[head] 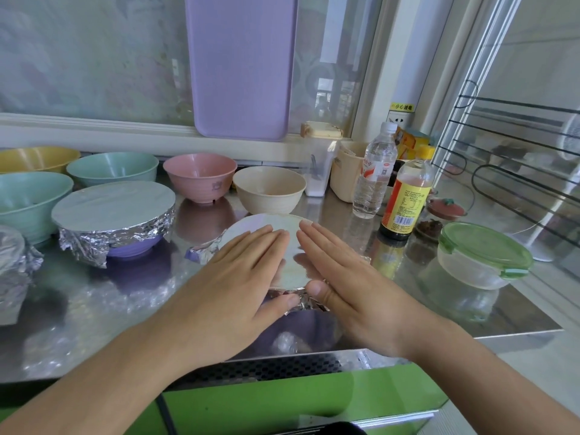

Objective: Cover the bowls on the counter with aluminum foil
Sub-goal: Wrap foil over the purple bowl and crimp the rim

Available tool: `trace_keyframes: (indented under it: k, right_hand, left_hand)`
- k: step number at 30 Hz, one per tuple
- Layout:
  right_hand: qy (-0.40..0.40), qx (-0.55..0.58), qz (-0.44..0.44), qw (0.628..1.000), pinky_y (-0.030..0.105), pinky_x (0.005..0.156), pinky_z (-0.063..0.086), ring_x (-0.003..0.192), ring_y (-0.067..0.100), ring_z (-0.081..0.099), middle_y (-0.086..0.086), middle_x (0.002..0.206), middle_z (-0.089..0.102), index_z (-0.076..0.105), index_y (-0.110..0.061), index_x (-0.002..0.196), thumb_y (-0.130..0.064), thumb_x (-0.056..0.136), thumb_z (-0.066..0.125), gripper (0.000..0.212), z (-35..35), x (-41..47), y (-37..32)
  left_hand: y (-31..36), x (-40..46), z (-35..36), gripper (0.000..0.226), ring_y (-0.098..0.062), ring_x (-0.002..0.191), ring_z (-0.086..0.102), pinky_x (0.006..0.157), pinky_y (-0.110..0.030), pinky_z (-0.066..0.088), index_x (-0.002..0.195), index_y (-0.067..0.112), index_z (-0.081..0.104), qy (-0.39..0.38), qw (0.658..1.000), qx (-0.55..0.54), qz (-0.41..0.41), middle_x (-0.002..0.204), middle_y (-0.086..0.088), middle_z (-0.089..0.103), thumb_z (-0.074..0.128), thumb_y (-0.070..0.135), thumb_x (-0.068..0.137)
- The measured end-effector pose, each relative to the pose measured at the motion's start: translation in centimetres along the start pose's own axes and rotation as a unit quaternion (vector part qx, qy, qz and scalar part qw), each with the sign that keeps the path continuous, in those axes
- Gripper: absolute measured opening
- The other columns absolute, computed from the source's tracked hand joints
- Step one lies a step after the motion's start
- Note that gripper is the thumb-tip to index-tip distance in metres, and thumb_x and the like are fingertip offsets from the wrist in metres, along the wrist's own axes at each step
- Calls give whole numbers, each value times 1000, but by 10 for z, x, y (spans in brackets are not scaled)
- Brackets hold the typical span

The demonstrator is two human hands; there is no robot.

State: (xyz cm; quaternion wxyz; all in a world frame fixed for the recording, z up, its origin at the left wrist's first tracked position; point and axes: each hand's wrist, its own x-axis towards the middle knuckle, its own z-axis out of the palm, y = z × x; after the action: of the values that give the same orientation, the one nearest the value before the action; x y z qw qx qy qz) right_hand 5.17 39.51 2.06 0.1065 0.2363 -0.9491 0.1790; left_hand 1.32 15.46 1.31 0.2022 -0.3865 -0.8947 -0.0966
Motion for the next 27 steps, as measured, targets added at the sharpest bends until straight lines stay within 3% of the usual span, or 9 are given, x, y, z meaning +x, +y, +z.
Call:
trace_keyframes:
  k: [2,5,9,15,18,24,27]
  right_hand:
    - [10,-11,-20,1000,38,132,18,162,5,-1,-6,177,7,18,-15,168,-46,112,37,67,-1,0,8]
    - [22,-25,-45,998,40,130,23,163,10,7,-4,176,16,23,-15,167,-40,113,40,63,-1,0,16]
    - [31,-46,-48,997,35,131,20,162,8,8,-5,176,16,22,-15,167,-44,113,39,64,1,0,17]
    - [26,-79,-55,995,35,131,20,163,9,7,-4,176,17,21,-15,168,-49,108,42,72,3,2,20]
    - [37,-89,-51,994,31,130,19,162,8,9,-4,175,19,22,-16,168,-46,107,49,73,5,2,20]
    - [39,-111,-40,992,23,130,12,162,5,6,-8,176,16,18,-20,169,-40,106,58,77,7,0,17]
    - [51,-126,-30,990,18,128,9,162,5,8,-8,175,17,20,-20,169,-43,105,53,75,8,0,13]
  left_hand:
    - [-4,-1,1,85,-10,157,11,124,-24,3,165,15,16,-2,1000,3,3,171,0,25,22,72,102]
    - [-6,-2,0,85,-12,156,19,122,-30,7,164,13,20,-8,1000,28,0,169,0,30,24,72,102]
    - [-2,-1,1,84,-14,157,19,122,-34,3,163,12,19,-14,999,34,-6,168,-3,31,25,71,103]
    - [6,2,1,89,-24,148,44,121,-36,25,155,2,40,-16,996,82,-18,156,-10,50,53,63,91]
    - [7,3,-1,92,-27,143,51,117,-42,27,151,0,47,-18,995,95,-13,151,-12,56,64,59,82]
    - [4,0,-2,87,-23,150,41,120,-40,21,158,4,36,-26,995,100,-9,159,-8,47,46,63,95]
    - [4,-1,-4,83,-18,156,27,123,-34,9,162,9,23,-31,997,73,-11,166,-4,35,36,63,100]
